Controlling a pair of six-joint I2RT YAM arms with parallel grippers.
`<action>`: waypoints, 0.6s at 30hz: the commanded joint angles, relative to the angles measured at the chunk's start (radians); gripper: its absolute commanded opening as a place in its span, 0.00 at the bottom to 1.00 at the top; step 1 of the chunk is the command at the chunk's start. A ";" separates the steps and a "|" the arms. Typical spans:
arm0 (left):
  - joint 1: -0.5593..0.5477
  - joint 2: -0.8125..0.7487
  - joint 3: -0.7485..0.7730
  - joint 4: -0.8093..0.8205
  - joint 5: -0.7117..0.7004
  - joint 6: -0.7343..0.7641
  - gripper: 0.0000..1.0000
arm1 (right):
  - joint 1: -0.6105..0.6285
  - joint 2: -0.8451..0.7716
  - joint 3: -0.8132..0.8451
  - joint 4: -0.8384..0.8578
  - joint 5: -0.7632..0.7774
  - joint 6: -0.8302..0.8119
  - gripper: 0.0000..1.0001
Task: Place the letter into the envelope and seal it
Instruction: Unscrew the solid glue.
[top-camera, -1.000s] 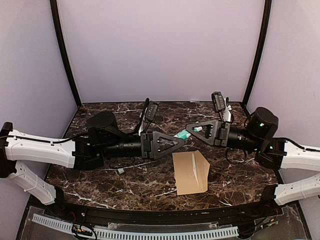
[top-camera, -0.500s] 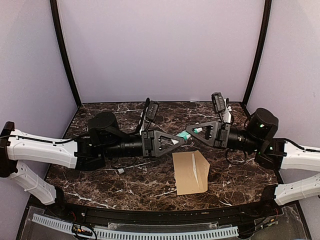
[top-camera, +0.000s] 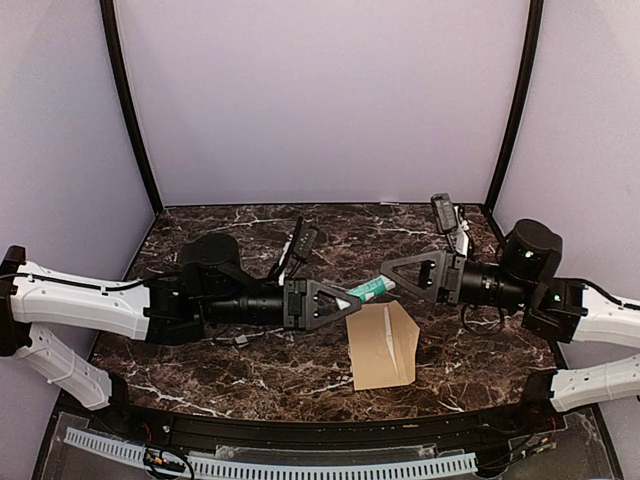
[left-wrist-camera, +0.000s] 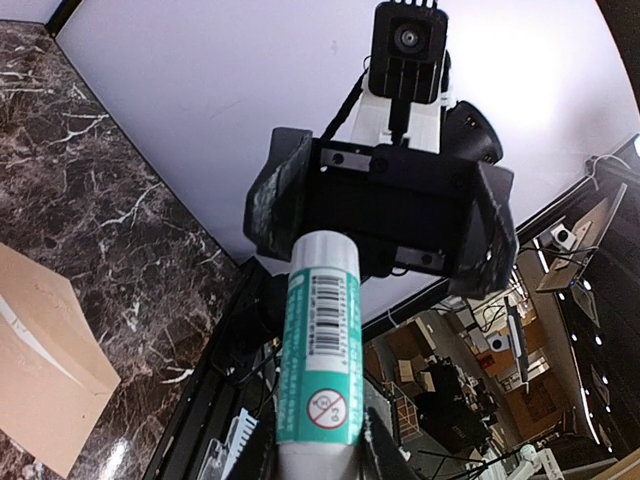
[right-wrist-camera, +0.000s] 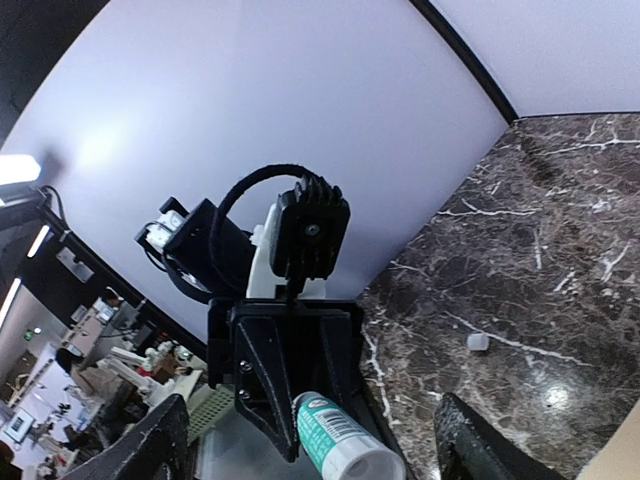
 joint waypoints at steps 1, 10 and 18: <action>-0.002 -0.076 -0.007 -0.176 0.027 0.068 0.00 | -0.007 -0.024 0.051 -0.187 0.077 -0.104 0.86; 0.102 -0.127 0.042 -0.514 0.198 0.160 0.00 | -0.033 -0.049 0.134 -0.497 0.139 -0.278 0.92; 0.125 -0.069 0.170 -0.818 0.366 0.374 0.00 | -0.006 -0.018 0.226 -0.591 -0.033 -0.442 0.89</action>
